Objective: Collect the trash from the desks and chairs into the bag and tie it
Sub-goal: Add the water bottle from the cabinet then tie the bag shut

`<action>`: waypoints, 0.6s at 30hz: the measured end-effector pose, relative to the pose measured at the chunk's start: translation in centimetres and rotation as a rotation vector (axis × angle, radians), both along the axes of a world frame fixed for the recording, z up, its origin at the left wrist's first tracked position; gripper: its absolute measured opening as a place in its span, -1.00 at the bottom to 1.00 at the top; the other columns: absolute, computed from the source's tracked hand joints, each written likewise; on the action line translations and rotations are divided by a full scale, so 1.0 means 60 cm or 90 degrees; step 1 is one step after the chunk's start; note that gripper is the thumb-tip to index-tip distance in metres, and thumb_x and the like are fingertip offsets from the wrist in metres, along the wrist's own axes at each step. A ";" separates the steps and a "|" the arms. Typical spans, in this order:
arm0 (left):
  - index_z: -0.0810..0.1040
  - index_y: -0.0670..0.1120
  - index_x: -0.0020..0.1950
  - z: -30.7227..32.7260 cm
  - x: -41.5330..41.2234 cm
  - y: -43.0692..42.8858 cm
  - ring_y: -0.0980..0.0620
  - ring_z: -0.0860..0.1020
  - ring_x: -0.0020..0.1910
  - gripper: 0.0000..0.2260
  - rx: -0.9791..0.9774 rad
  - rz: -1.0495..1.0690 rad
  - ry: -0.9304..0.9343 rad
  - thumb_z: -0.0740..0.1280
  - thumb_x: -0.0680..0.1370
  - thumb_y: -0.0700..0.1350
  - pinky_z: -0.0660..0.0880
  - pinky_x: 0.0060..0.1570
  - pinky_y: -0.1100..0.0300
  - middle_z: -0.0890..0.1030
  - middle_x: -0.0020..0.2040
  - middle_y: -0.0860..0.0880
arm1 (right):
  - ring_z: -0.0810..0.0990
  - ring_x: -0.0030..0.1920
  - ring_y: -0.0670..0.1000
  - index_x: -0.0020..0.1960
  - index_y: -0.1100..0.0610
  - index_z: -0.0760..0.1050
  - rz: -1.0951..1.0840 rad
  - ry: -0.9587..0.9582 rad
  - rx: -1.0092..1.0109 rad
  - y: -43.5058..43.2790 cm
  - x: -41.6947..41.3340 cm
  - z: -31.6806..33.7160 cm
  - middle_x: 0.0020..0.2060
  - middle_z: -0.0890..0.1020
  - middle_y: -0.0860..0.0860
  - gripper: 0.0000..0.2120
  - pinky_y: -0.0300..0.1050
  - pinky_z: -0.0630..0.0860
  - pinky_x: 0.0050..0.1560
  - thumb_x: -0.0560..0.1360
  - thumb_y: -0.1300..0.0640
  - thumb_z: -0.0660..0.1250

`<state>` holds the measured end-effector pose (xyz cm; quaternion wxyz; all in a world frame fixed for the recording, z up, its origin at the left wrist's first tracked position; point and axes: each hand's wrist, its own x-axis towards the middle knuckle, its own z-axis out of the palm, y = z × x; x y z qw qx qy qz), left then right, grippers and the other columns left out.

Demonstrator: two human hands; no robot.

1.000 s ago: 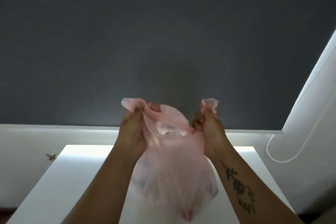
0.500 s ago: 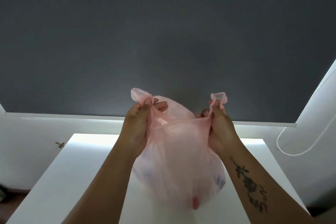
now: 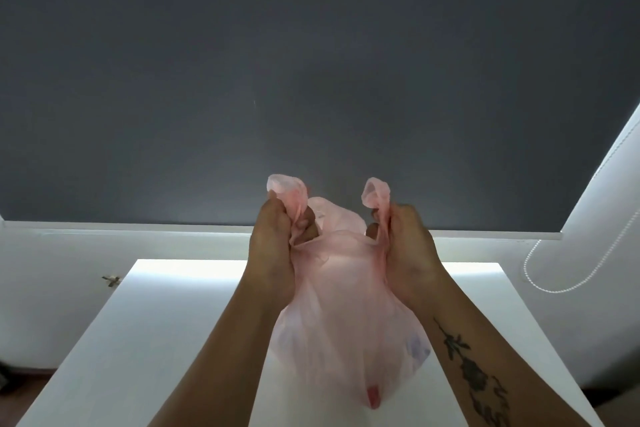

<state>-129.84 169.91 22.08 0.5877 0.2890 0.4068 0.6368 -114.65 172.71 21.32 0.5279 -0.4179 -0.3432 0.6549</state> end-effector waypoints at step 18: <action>0.57 -0.05 -0.05 0.018 -0.001 0.019 0.11 0.60 -0.30 -0.90 0.065 -0.133 0.320 0.35 0.59 -0.04 0.47 -0.23 0.27 0.62 -0.30 0.04 | 0.67 -0.10 0.08 0.05 0.22 0.62 0.132 -0.099 0.150 -0.002 0.001 0.010 -0.09 0.70 0.14 -0.84 0.00 0.59 0.03 0.53 0.17 0.35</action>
